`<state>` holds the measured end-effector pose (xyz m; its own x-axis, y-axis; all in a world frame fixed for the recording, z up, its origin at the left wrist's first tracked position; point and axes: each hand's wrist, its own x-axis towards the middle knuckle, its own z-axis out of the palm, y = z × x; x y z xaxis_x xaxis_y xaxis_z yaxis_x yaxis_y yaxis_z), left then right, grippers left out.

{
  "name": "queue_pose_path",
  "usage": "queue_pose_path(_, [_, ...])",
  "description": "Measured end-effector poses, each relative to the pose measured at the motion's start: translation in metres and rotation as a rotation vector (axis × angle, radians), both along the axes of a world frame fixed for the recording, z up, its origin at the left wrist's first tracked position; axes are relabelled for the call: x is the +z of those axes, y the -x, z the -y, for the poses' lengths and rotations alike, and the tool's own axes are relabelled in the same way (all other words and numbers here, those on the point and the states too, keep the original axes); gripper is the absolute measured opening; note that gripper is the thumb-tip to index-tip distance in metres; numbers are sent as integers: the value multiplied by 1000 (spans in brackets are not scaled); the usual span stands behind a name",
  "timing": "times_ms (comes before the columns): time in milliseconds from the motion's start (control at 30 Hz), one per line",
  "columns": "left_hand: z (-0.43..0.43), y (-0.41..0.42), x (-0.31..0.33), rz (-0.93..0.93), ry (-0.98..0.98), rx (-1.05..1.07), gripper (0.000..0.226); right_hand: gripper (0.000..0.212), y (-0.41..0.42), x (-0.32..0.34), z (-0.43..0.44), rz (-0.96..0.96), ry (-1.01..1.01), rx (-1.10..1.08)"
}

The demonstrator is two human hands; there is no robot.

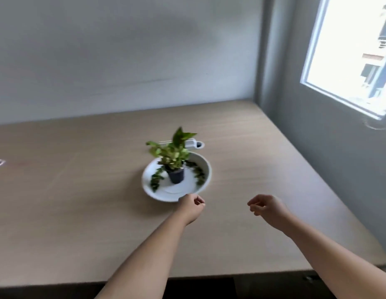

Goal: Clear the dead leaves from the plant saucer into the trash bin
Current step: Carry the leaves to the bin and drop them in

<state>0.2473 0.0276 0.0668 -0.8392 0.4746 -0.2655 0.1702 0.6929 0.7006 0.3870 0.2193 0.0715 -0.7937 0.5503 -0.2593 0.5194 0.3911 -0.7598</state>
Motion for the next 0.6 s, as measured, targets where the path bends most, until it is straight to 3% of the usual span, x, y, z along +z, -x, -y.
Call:
queue_pose_path(67, [35, 40, -4, -34, 17, 88, 16, 24, 45, -1, 24, 20, -16, 58])
queue_pose_path(167, [79, 104, -16, -66, 64, 124, 14, 18, 113, -8, 58, 49, -71, 157])
queue_pose_path(233, [100, 137, -21, -138, 155, 53, 21, 14, 148, -11, 76, 77, -135, 229])
queue_pose_path(433, [118, 222, -34, -237, 478, -358, 45, 33, 217, -26, 111, 192, -300, 492])
queue_pose_path(500, [116, 240, -38, -268, 580, -441, 45, 40, 230, -36, 114, 260, -310, 568])
queue_pose_path(600, [115, 250, -45, -297, 572, -459, 40, 37, 236, -45, 115, 371, -340, 696])
